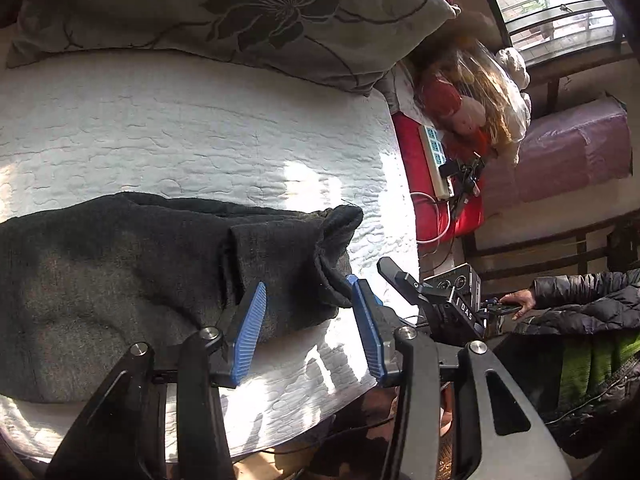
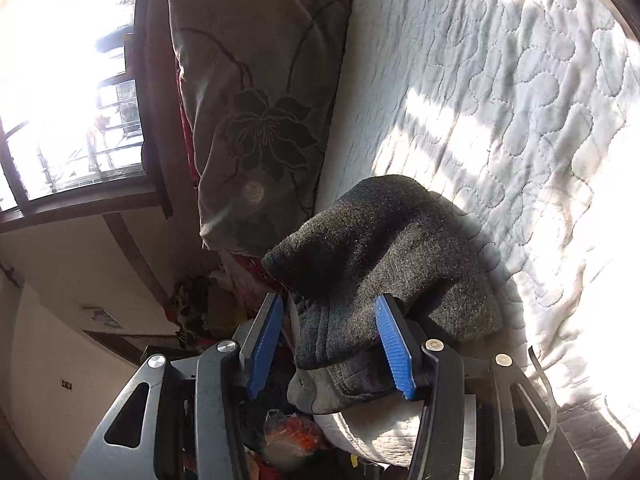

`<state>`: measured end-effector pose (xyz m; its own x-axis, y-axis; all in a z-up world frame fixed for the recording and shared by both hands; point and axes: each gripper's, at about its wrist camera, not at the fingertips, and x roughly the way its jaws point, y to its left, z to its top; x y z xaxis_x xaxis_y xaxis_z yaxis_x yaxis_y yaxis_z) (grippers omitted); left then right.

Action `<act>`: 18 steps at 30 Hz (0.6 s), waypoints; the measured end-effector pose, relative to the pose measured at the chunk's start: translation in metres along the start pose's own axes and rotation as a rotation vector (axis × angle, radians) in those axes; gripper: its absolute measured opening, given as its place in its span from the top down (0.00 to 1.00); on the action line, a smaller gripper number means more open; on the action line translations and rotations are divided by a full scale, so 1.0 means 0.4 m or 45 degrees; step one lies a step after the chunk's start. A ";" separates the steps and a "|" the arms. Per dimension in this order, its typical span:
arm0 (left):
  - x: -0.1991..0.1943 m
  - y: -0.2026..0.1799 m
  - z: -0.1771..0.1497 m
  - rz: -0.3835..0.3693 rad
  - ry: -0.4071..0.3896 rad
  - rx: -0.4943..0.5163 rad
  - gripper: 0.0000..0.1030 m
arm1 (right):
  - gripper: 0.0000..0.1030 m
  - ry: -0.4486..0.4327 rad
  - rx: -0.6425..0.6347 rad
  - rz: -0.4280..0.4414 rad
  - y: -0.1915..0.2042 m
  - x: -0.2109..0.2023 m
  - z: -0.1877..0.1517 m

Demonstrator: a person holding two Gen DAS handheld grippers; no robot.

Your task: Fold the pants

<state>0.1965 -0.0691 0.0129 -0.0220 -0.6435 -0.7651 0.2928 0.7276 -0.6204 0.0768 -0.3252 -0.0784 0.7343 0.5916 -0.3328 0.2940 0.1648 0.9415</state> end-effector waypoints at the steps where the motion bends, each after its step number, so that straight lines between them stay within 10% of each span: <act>1: 0.042 -0.016 0.012 0.019 0.054 0.009 0.58 | 0.50 -0.003 0.006 0.004 -0.002 -0.001 0.001; 18: 0.212 -0.072 0.065 0.140 0.198 0.132 0.60 | 0.42 0.013 0.238 0.061 -0.092 -0.027 -0.083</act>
<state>0.2110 -0.1509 -0.0296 -0.1294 -0.5115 -0.8495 0.3978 0.7579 -0.5170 0.0378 -0.3116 -0.1075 0.7445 0.6031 -0.2865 0.3680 -0.0126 0.9297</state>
